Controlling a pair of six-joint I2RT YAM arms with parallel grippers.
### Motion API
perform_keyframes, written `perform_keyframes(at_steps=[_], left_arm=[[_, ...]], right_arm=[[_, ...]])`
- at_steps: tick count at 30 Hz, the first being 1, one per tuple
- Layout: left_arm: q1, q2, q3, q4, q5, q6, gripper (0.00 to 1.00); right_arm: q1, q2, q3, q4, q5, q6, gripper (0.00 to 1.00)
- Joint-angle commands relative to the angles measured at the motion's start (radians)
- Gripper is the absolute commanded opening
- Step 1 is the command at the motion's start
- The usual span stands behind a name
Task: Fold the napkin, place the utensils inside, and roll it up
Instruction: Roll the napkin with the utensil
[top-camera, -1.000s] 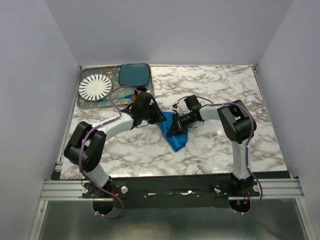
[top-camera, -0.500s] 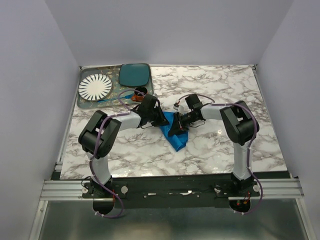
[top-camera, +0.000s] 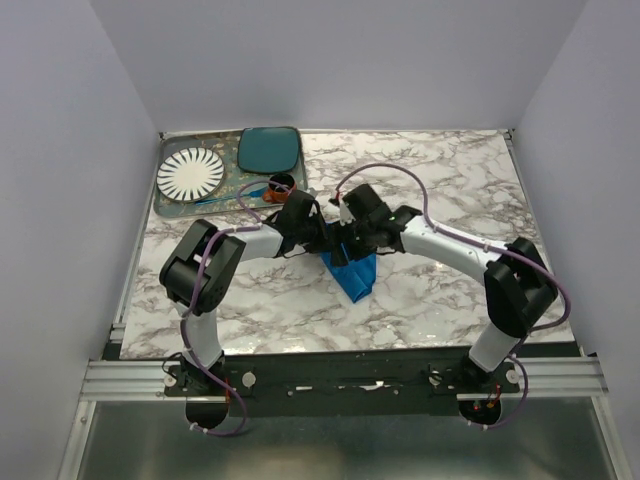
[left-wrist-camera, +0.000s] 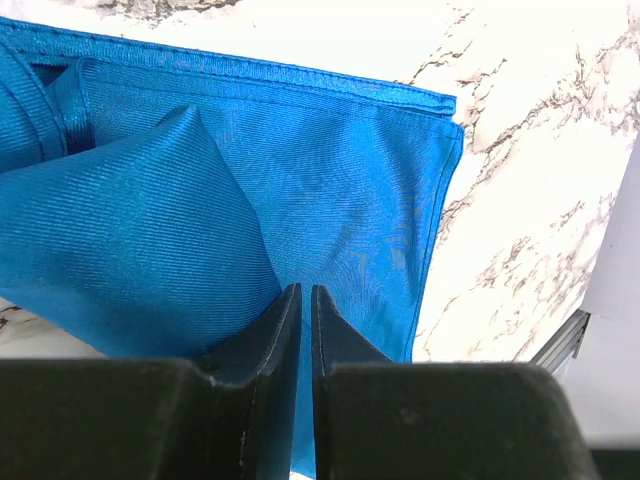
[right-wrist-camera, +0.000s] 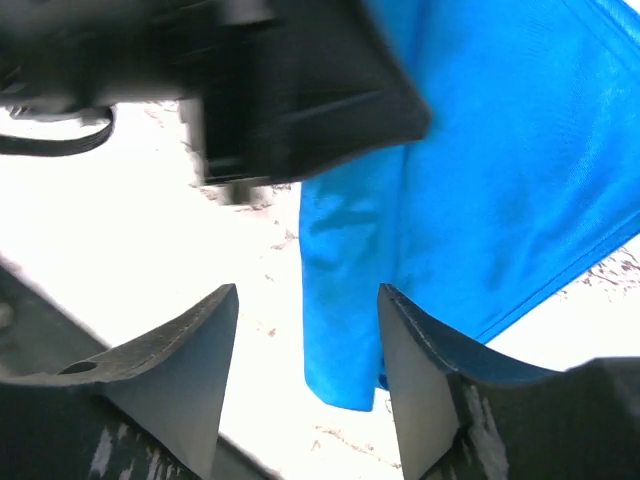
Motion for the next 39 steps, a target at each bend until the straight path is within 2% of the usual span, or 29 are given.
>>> perform_keyframes(at_steps=[1, 3, 9, 20, 22, 23, 26, 29, 35, 36, 38, 39], left_arm=[[0.008, 0.040, -0.019, -0.024, 0.013, -0.011, 0.17], [0.008, 0.044, -0.019, -0.024, 0.021, -0.013, 0.18], [0.018, 0.055, -0.017, -0.029, 0.036, -0.026, 0.17], [0.025, 0.050, -0.022, -0.029, 0.047, -0.028, 0.17], [0.025, 0.044, -0.023, -0.032, 0.045, -0.017, 0.18], [0.026, 0.038, -0.022, -0.040, 0.045, -0.013, 0.19], [0.029, 0.026, -0.020, -0.055, 0.041, 0.006, 0.19], [0.031, 0.017, -0.022, -0.060, 0.041, 0.016, 0.20], [0.032, -0.034, 0.023, -0.127, 0.026, 0.070, 0.31], [0.031, -0.048, 0.049, -0.159, 0.012, 0.097, 0.36], [0.032, -0.094, 0.078, -0.219, -0.010, 0.124, 0.41], [0.034, -0.109, 0.105, -0.237, -0.028, 0.148, 0.48]], right_arm=[[0.140, 0.024, -0.016, -0.009, 0.448, 0.022, 0.68], [0.192, 0.043, -0.010, 0.000, 0.543, 0.033, 0.69], [0.287, 0.141, 0.028, 0.009, 0.671, 0.037, 0.72], [0.301, 0.227, 0.024, 0.037, 0.649, 0.039, 0.71], [0.294, 0.227, 0.004, 0.058, 0.611, 0.036, 0.64], [0.281, 0.221, -0.007, 0.068, 0.593, 0.040, 0.55], [0.246, 0.190, -0.068, 0.124, 0.502, 0.056, 0.41], [0.222, 0.175, -0.108, 0.160, 0.445, 0.065, 0.33], [0.154, 0.135, -0.178, 0.235, 0.292, 0.083, 0.26], [0.145, 0.132, -0.198, 0.247, 0.213, 0.077, 0.25], [0.122, 0.120, -0.212, 0.273, 0.160, 0.077, 0.25], [0.111, 0.121, -0.215, 0.276, 0.078, 0.074, 0.25]])
